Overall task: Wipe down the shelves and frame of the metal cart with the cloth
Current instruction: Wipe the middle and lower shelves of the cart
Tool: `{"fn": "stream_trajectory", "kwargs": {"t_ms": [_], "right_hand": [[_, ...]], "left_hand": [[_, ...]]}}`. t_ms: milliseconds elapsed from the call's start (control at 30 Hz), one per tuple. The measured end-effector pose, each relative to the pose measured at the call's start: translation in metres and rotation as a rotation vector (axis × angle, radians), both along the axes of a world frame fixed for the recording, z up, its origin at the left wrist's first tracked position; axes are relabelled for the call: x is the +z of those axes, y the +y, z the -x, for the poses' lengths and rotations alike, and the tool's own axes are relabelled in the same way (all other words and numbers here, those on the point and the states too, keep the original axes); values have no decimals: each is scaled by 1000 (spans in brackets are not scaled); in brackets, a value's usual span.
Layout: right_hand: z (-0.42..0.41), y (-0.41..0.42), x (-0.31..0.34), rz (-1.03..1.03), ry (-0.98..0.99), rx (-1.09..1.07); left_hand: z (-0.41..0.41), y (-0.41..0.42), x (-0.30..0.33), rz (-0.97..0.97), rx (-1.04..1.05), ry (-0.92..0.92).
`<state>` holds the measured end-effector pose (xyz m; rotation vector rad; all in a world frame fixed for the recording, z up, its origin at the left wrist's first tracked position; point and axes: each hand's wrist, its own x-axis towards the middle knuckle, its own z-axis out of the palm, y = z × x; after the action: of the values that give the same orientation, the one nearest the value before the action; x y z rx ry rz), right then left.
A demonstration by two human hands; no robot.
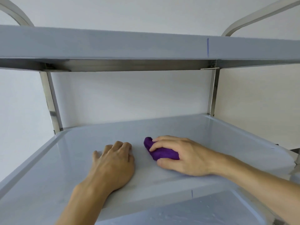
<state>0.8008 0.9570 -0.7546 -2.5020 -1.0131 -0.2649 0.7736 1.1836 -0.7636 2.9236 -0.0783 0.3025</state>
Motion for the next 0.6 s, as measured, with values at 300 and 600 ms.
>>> {"fn": "stream_trajectory", "kwargs": {"t_ms": [300,600], "right_hand": [[-88,-72,7,-43,166,-486],[-130,69,5,98,67,-281]], "left_hand": [[-6,-3,-6,-21,-53,41],[-7,-1,-4,-29,-46,22]]}}
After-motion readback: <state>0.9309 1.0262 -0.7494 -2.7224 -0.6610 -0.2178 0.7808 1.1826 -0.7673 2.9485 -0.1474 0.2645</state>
